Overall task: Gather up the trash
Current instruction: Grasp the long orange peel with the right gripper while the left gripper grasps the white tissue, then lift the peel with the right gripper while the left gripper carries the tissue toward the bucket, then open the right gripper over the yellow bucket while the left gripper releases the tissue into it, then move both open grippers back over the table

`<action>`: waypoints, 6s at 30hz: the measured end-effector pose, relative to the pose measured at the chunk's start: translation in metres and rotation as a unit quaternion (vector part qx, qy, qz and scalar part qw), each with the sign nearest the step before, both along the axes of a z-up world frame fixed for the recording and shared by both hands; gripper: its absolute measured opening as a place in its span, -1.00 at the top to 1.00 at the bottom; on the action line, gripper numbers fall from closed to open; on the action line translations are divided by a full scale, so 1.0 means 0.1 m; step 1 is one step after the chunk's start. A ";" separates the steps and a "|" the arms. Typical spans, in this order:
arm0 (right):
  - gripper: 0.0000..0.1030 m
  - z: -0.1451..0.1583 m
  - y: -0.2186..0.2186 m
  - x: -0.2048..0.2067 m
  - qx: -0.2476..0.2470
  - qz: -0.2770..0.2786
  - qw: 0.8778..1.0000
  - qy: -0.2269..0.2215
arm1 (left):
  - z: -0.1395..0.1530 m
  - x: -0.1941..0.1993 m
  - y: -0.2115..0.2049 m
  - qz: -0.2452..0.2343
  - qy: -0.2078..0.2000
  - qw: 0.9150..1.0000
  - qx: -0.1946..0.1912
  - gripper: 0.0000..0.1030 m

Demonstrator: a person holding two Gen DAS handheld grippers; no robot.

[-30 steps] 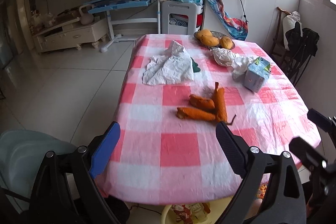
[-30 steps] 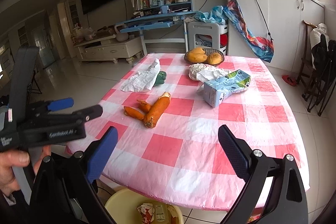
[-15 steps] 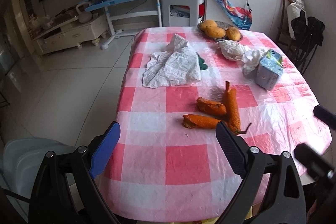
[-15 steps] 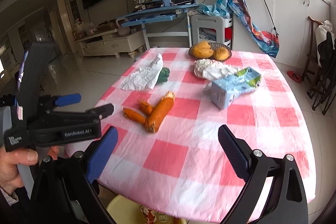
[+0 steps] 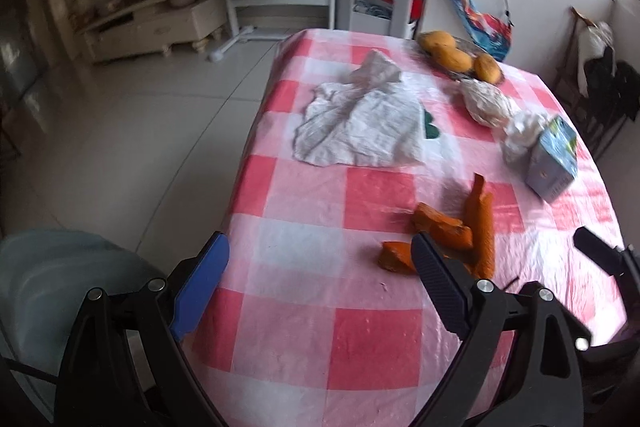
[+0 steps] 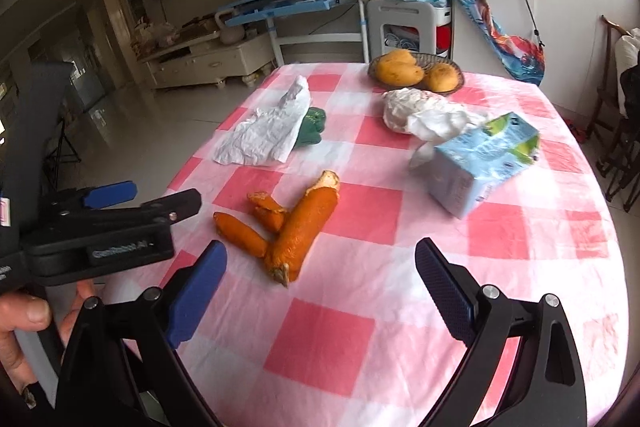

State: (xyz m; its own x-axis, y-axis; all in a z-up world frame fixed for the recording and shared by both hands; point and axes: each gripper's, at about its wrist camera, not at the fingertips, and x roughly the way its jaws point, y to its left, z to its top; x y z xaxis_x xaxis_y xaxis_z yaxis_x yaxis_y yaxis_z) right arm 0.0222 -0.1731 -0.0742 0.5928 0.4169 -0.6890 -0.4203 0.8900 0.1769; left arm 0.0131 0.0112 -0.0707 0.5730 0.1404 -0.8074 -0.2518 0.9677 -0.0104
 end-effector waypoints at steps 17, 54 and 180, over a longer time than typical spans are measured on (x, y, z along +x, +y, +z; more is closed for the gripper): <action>-0.13 -0.20 -0.06 0.27 -0.056 -0.007 0.998 0.029 | 0.05 0.27 0.04 0.005 -0.005 1.000 0.013 -0.73; 0.59 -0.13 -0.25 0.47 0.059 0.038 0.994 0.088 | 0.09 0.84 0.04 -0.075 -0.021 0.996 -0.044 0.94; -0.52 -0.25 -0.90 -1.27 0.122 -0.110 0.985 0.053 | 0.04 -1.97 -0.72 -0.102 -0.082 0.991 0.003 -0.60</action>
